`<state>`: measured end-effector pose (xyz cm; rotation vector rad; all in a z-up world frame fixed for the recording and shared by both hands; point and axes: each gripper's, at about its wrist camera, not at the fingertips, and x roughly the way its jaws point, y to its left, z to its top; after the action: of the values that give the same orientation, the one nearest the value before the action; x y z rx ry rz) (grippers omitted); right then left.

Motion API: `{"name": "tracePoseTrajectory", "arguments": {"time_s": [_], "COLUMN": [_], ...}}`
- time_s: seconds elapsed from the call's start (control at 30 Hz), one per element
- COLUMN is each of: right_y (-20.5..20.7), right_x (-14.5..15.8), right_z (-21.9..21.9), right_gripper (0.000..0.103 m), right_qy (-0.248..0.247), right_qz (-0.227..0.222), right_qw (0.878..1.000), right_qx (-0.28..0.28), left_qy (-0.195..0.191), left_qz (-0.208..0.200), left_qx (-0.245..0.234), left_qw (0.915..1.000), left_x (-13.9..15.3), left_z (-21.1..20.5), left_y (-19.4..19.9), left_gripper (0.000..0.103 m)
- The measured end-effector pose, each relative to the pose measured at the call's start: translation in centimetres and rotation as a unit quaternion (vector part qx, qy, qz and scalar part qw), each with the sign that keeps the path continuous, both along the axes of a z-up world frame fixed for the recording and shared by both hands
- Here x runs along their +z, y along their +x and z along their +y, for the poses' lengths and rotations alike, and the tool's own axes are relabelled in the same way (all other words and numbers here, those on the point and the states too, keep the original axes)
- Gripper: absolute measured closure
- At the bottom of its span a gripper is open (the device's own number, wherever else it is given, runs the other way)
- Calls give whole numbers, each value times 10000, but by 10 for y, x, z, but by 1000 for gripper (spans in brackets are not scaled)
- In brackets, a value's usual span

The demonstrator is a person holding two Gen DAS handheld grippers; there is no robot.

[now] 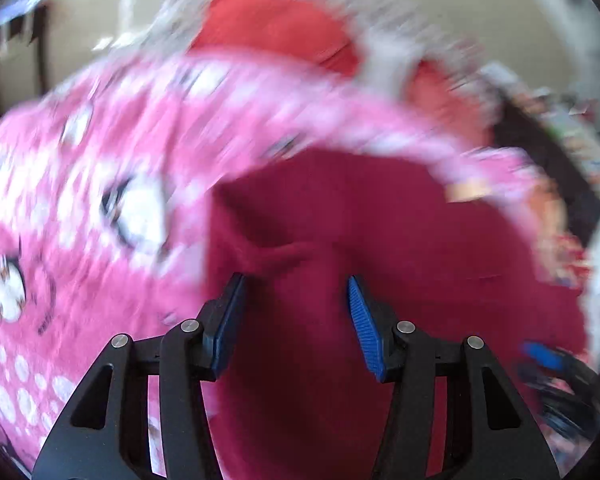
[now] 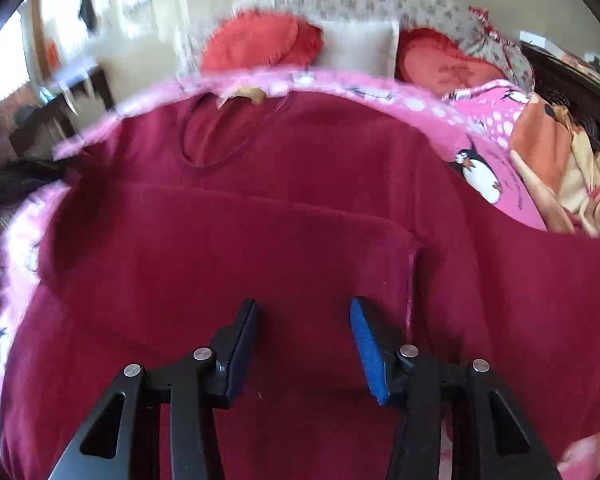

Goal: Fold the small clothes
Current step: 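Carry the sleeve across the sweater body and open the left gripper, then withdraw the open left gripper from the folded sleeve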

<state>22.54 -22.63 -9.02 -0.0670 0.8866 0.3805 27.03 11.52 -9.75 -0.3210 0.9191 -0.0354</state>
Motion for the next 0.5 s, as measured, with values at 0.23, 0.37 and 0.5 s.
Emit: {"name": "tracePoseTrajectory", "arguments": {"time_s": [0.23,0.37,0.5], "right_y": [-9,-9,-8], "right_x": [-6,-8,-8], "right_z": [7,5,4], "right_gripper": [56,56,56], "right_qy": [-253,-286,-224], "right_qz": [-237,-343,-330], "right_qw": [9994,9990,9992], "right_qx": [11,38,58], "left_qy": [63,-108,123], "left_qz": [-349,-702,-937], "left_qx": [-179,-133,-299], "left_qw": [9992,9974,9951], "left_x": [11,31,39], "left_z": [-1,-6,-29], "left_y": [-29,-89,-157], "left_gripper": [50,50,50]}}
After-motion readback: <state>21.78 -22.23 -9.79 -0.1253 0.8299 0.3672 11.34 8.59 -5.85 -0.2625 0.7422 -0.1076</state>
